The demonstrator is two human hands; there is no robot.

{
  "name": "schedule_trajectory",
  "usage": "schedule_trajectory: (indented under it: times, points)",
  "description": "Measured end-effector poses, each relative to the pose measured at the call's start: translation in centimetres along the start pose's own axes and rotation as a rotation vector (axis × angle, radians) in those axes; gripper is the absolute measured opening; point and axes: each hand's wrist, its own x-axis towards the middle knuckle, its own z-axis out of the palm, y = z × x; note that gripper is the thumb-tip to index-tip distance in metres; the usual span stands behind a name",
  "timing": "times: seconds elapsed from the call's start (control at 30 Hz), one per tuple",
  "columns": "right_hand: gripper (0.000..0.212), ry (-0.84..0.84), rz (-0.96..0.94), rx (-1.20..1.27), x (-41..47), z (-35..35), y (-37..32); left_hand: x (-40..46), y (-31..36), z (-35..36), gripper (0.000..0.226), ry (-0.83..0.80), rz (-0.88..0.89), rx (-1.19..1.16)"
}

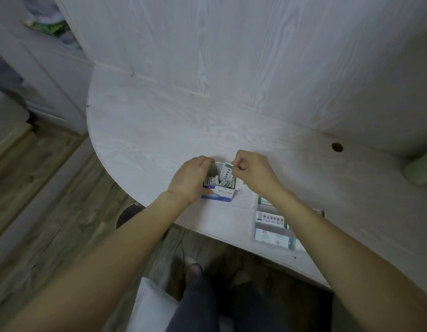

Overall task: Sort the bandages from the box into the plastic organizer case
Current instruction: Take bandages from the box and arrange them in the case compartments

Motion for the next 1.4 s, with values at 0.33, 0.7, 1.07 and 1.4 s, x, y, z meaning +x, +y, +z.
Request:
schedule_trajectory:
  times: [0.33,0.7,1.07,1.4]
  points:
    - [0.019,0.077,0.093,0.651,-1.3,-5.5,-0.4,-1.3,6.4,-4.1,0.067,0.086,-0.213,-0.721]
    - [0.01,-0.013,0.099,0.741,-5.0,-10.1,2.3,-0.9,14.2,-3.8,0.021,0.041,-0.127,-1.079]
    - [0.023,0.082,0.161,0.624,-5.0,-12.1,4.1,0.1,16.2,-1.4,0.014,0.199,-0.28,-1.249]
    - [0.02,0.116,0.27,0.731,-5.4,-11.6,6.2,0.9,15.7,-0.7,0.013,0.259,-0.435,-1.323]
